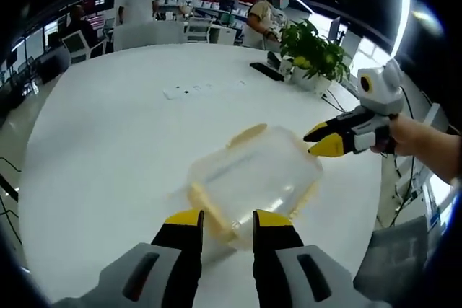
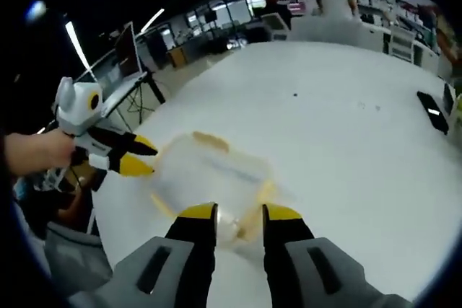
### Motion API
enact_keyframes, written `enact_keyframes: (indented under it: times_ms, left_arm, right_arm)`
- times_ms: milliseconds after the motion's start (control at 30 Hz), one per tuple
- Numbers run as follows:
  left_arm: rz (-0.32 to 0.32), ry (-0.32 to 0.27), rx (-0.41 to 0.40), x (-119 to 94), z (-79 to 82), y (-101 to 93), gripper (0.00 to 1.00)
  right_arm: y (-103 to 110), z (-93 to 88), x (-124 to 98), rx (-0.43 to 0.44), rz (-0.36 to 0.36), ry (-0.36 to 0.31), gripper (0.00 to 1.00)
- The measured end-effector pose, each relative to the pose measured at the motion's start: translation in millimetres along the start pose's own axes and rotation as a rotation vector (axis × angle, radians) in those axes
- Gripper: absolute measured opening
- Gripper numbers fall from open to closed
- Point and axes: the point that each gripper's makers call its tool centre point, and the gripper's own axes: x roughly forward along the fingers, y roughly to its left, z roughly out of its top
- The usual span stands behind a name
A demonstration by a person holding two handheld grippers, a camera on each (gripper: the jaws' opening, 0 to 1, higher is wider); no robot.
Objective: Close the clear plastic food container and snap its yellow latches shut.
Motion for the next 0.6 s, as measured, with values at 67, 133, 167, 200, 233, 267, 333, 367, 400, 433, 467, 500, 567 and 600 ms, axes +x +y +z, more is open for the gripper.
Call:
enact_keyframes:
  times_ms: [67, 133, 167, 200, 233, 267, 333, 367, 400, 433, 467, 500, 567, 600]
  left_arm:
    - [0.002, -0.008, -0.019, 0.2, 1.2, 0.0, 0.20]
    - [0.004, -0.014, -0.034, 1.0, 2.0, 0.7, 0.20]
    - [0.003, -0.015, -0.035, 1.4, 2.2, 0.8, 0.20]
    - [0.005, -0.018, -0.039, 1.3, 1.9, -0.4, 0.20]
    - [0.007, -0.018, -0.041, 1.3, 1.9, -0.4, 0.20]
    - [0.009, -0.019, -0.042, 1.5, 2.1, -0.1, 0.20]
    - [0.010, -0.021, -0.044, 1.8, 2.3, 0.7, 0.20]
    - [0.010, -0.022, -0.047, 1.8, 2.3, 1.1, 0.20]
    - [0.010, -0.023, -0.050, 1.6, 2.1, 0.5, 0.20]
    - [0.010, -0.023, -0.052, 1.5, 2.0, 0.1, 0.20]
    - [0.012, -0.024, -0.054, 1.4, 1.9, 0.1, 0.20]
    - [0.015, -0.028, -0.057, 1.4, 1.9, 0.3, 0.20]
    - [0.023, -0.035, -0.069, 1.0, 1.6, -1.1, 0.20]
    - [0.027, -0.039, -0.075, 1.0, 1.7, -1.4, 0.20]
  right_arm:
    - [-1.0, 0.1, 0.3, 0.019, -0.003, -0.006, 0.21]
    - [-1.2, 0.1, 1.2, 0.036, -0.003, -0.012, 0.21]
    - [-1.6, -0.3, 1.5, 0.038, -0.005, -0.011, 0.21]
    - [-1.9, -1.3, 2.1, 0.038, -0.006, -0.010, 0.21]
    - [-1.8, -2.1, 2.3, 0.039, -0.008, -0.008, 0.21]
    - [-1.8, -3.1, 2.7, 0.040, -0.009, -0.006, 0.21]
    - [-1.8, -4.3, 2.9, 0.042, -0.011, -0.005, 0.21]
    - [-1.8, -4.5, 2.9, 0.043, -0.011, -0.004, 0.21]
    - [-1.5, -4.2, 2.9, 0.047, -0.010, -0.008, 0.21]
    - [-1.6, -4.2, 2.8, 0.048, -0.010, -0.009, 0.21]
    - [-1.6, -4.1, 2.8, 0.049, -0.010, -0.010, 0.21]
    - [-1.9, -4.1, 2.8, 0.052, -0.009, -0.010, 0.21]
    - [-2.4, -4.1, 2.7, 0.054, -0.010, -0.012, 0.21]
    - [-2.5, -4.0, 2.7, 0.055, -0.011, -0.012, 0.21]
